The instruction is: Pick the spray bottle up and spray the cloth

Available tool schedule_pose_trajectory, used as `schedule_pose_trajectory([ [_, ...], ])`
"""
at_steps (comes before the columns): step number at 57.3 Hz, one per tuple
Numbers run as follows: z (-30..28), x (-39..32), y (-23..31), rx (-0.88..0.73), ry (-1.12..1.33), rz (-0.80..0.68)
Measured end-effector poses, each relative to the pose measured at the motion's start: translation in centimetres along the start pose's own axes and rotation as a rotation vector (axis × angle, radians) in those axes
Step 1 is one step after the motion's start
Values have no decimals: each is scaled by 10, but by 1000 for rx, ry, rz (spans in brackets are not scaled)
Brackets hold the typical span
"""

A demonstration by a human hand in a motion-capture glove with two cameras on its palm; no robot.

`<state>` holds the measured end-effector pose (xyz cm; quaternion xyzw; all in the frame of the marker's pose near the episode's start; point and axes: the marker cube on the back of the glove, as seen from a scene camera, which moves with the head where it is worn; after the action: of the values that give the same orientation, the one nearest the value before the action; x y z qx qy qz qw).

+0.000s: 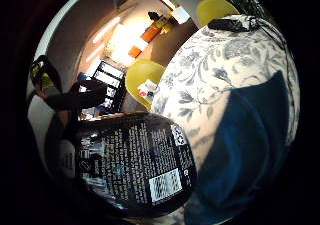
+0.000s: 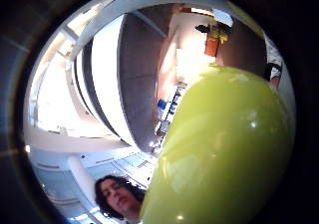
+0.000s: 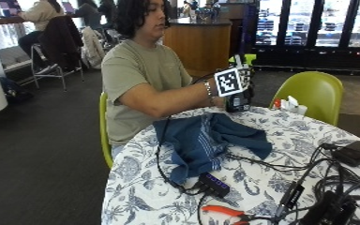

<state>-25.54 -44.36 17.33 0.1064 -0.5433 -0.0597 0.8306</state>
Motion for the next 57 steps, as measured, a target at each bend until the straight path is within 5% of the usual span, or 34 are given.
schedule_pose_trajectory([
  [27,52,58,-17,41,-7,4],
  [57,20,71,13,-236,226,84],
])
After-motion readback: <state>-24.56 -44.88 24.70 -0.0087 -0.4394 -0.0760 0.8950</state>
